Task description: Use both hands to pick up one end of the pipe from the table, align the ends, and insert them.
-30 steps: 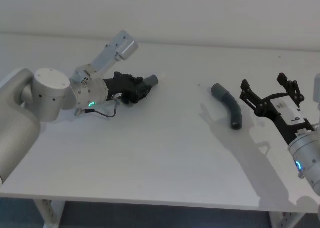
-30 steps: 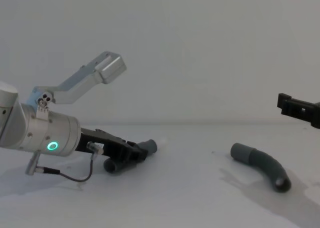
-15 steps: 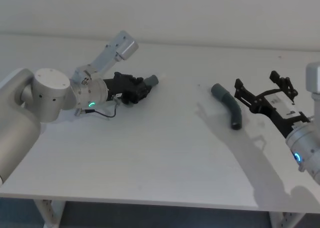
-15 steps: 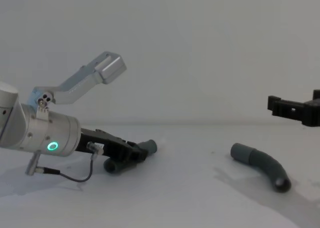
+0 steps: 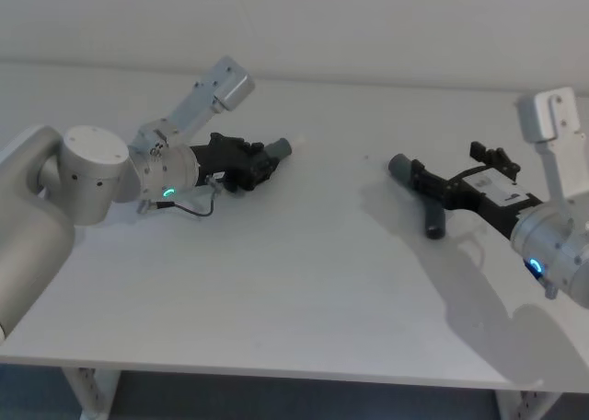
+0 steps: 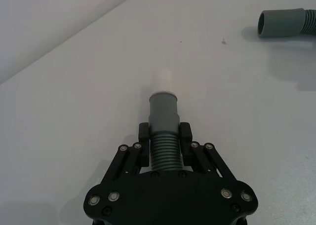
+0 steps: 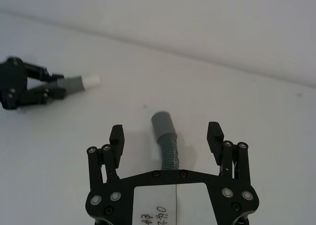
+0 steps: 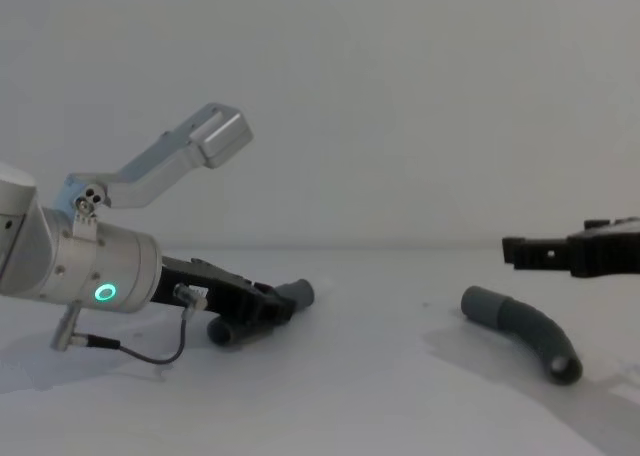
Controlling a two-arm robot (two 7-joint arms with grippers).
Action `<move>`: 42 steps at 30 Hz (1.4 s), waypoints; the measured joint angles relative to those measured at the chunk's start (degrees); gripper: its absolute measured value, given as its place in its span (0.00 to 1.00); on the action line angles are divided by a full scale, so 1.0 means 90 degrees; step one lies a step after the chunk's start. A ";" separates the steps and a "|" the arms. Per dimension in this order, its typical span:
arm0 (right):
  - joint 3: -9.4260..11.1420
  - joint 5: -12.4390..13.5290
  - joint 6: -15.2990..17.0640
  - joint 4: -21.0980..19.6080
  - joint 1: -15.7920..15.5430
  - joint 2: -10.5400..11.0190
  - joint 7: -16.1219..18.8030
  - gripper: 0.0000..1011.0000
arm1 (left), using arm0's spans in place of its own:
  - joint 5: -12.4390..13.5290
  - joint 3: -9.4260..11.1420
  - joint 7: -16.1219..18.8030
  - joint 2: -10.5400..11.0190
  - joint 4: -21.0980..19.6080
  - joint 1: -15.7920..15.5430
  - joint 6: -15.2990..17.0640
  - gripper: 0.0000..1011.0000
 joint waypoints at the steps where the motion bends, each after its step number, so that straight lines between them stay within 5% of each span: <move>1: 0.0000 0.0000 0.0000 0.0000 0.0000 0.0000 0.0000 0.99 | 0.0000 0.0000 0.0000 0.0000 0.0000 0.0000 0.0000 0.34; 13: -0.0224 -0.0076 0.0937 0.0688 0.0669 -0.0168 0.0110 0.99 | 0.0000 0.0000 0.0000 0.0000 -0.0001 0.0000 -0.0001 0.34; 42: -0.0369 -0.0270 0.1456 0.1437 0.1086 -0.0468 0.0125 0.99 | 0.0000 0.0000 0.0000 0.0000 0.0000 0.0000 0.0000 0.34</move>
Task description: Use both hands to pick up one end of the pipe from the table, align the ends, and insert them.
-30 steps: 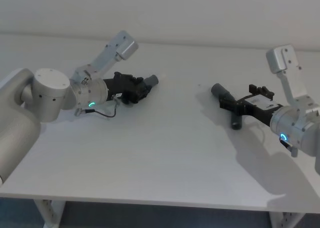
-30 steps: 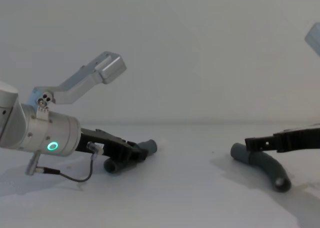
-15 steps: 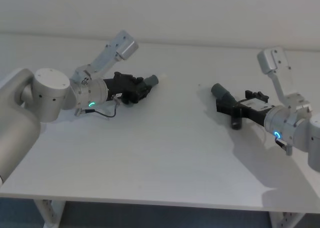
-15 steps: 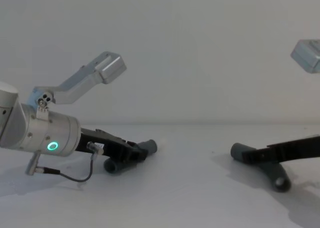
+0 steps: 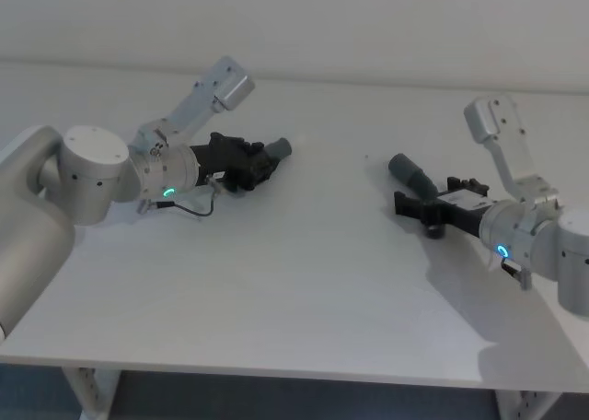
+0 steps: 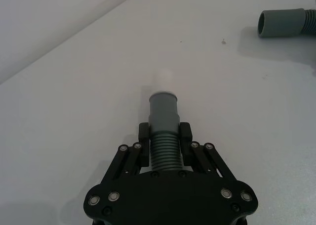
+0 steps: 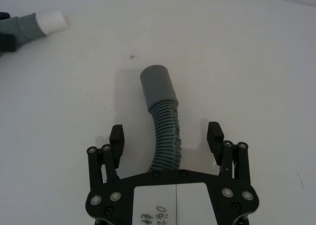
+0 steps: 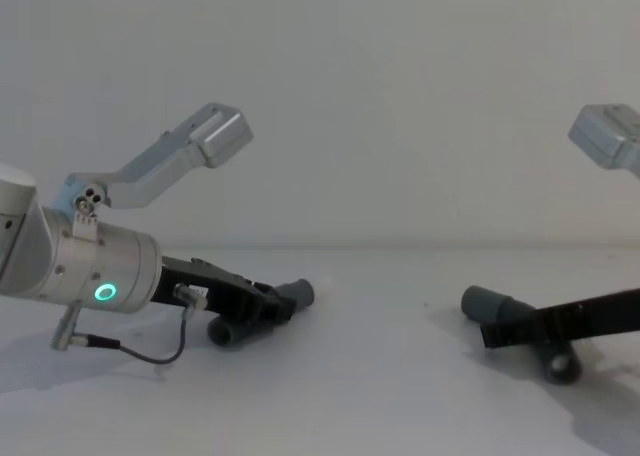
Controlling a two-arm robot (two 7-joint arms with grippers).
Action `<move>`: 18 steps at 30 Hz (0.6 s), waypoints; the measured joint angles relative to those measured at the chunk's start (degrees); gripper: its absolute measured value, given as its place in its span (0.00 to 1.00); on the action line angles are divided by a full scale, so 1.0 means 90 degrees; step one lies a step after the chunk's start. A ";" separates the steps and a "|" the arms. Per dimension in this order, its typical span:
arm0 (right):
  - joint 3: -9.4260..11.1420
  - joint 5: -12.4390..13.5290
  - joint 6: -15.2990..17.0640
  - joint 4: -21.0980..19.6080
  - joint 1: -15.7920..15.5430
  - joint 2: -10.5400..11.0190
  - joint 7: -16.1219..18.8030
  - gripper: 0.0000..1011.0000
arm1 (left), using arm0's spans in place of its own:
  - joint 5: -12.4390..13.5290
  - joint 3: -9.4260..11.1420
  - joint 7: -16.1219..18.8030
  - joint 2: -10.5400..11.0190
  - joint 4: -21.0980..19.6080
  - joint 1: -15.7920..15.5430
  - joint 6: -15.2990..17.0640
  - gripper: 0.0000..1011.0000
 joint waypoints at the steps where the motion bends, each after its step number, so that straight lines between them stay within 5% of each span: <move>1: -0.0001 -0.0006 0.0003 0.0009 0.0004 -0.0006 -0.0001 0.99 | 0.0000 0.0000 0.0000 0.0000 0.0000 0.0000 0.0000 0.34; 6: 0.0000 -0.0033 0.0015 0.0067 0.0030 -0.0039 -0.0007 0.98 | 0.0000 0.0000 0.0000 0.0000 0.0000 0.0000 0.0001 0.34; 18: 0.0003 -0.0066 0.0036 0.0135 0.0057 -0.0076 -0.0012 0.70 | 0.0002 0.0001 0.0000 0.0000 0.0000 0.0000 0.0004 0.34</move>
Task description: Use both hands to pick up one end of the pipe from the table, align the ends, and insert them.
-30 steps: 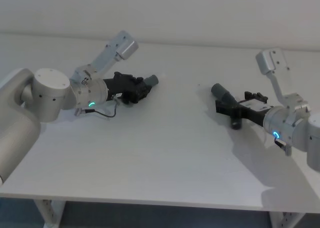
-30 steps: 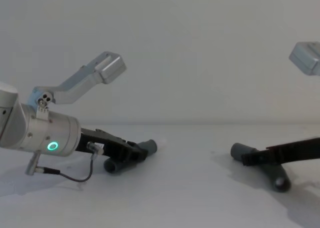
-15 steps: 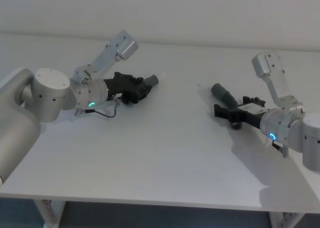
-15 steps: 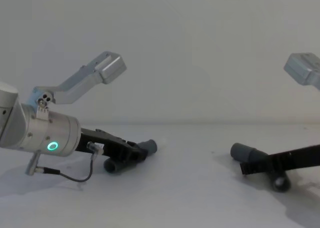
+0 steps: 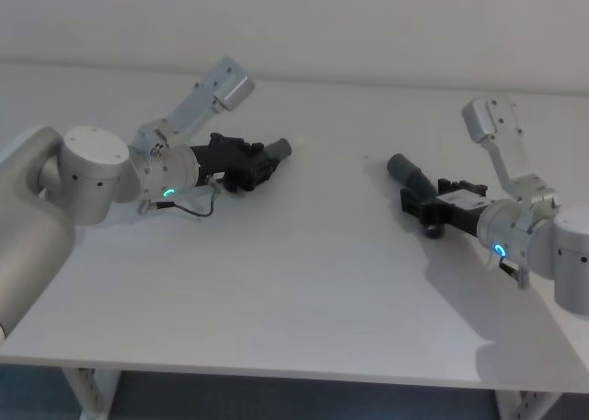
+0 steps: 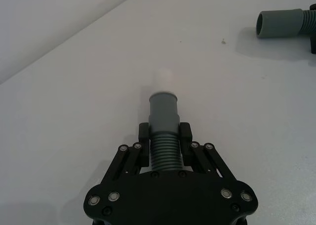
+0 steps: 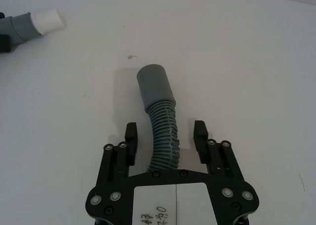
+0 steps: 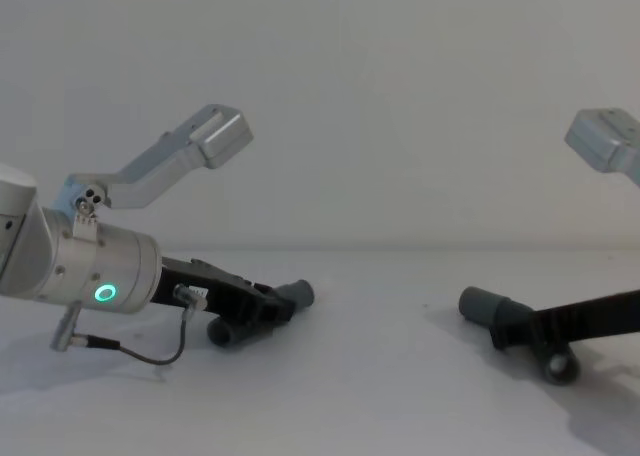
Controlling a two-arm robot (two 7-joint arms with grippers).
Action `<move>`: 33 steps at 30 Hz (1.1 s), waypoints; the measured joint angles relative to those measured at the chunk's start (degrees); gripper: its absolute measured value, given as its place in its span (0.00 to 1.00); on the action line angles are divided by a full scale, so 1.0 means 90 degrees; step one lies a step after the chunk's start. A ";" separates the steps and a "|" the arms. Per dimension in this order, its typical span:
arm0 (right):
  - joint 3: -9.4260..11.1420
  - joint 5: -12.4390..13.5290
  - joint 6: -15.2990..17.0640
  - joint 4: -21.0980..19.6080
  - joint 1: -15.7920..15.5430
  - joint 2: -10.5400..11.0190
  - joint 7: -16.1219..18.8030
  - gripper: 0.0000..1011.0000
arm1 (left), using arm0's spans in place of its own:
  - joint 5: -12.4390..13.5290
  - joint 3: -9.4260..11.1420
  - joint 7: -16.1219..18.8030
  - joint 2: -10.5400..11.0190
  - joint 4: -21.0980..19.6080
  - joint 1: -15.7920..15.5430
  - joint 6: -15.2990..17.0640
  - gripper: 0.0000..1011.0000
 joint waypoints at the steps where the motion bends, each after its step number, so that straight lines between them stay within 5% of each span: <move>1: 0.0000 -0.0001 0.0001 0.0002 0.0001 -0.0001 0.0000 0.65 | 0.0001 0.0000 0.0000 0.0000 0.0000 0.0000 0.0000 0.34; 14: -0.0001 -0.0013 0.0018 0.0022 0.0009 -0.0011 -0.0008 0.27 | 0.0000 -0.0001 0.0000 0.0000 0.0000 0.0000 0.0000 0.34; 25: 0.0025 -0.0022 -0.0039 0.0005 -0.0032 -0.0018 -0.0007 0.27 | 0.0038 0.0026 -0.0025 -0.0002 0.0018 -0.0045 -0.0038 0.34; 33: 0.0111 -0.0020 -0.0430 -0.0164 -0.0176 -0.0024 0.0051 0.27 | 0.0164 0.0078 -0.0104 0.0031 0.0004 -0.0183 -0.0202 0.34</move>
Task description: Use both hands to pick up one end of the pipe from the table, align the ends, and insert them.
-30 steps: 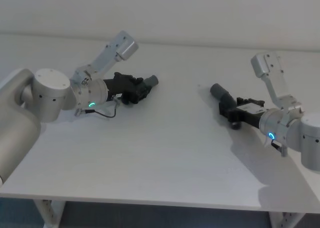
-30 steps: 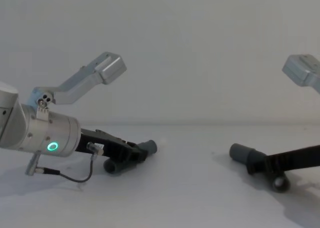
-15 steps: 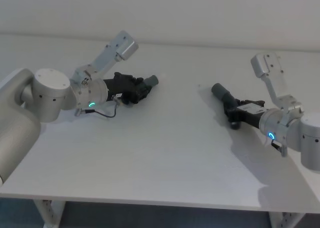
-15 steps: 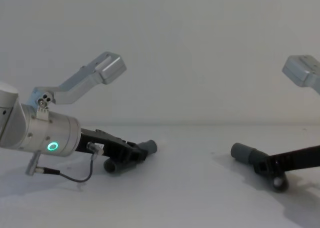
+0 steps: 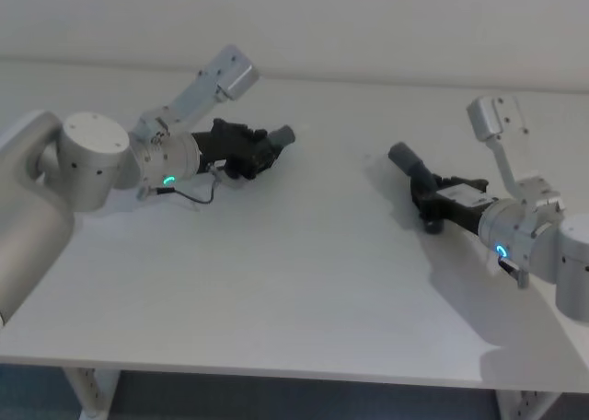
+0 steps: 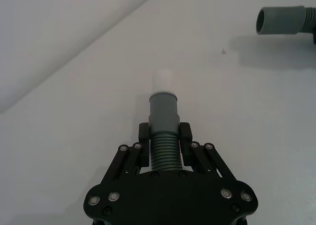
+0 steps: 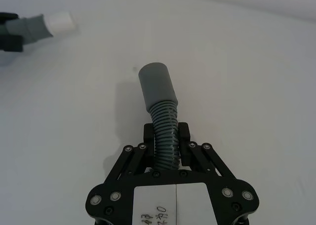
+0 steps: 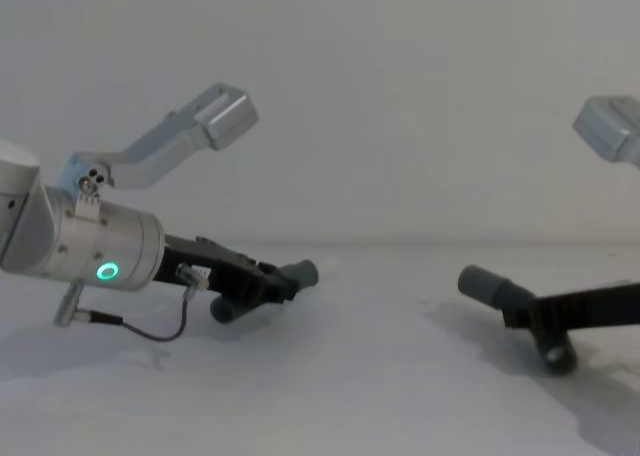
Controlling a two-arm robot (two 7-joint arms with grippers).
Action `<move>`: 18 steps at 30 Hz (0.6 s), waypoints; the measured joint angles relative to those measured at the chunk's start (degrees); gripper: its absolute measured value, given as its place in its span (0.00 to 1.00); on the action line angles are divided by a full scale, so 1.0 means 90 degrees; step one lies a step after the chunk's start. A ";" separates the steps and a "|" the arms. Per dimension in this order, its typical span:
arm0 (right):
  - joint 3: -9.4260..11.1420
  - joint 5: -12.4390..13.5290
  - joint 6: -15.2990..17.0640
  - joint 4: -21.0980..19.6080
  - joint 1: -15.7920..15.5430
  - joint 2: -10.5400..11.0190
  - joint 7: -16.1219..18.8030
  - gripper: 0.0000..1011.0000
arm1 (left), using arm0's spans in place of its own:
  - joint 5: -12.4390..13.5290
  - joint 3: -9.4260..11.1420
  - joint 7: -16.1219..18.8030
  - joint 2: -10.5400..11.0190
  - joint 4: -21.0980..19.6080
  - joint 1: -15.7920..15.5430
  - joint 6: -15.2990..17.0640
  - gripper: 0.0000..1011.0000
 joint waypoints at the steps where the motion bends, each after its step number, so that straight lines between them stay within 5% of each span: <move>1: 0.0009 0.0003 -0.0064 -0.0020 -0.0012 0.0000 0.0014 0.27 | 0.0012 0.0003 -0.0012 0.0006 -0.0006 -0.0010 -0.0017 0.34; 18: 0.0109 0.0093 -0.1318 -0.0541 -0.0184 0.0306 0.0704 0.27 | 0.0128 0.0217 -0.0810 0.0390 -0.0153 -0.0407 -0.0667 0.34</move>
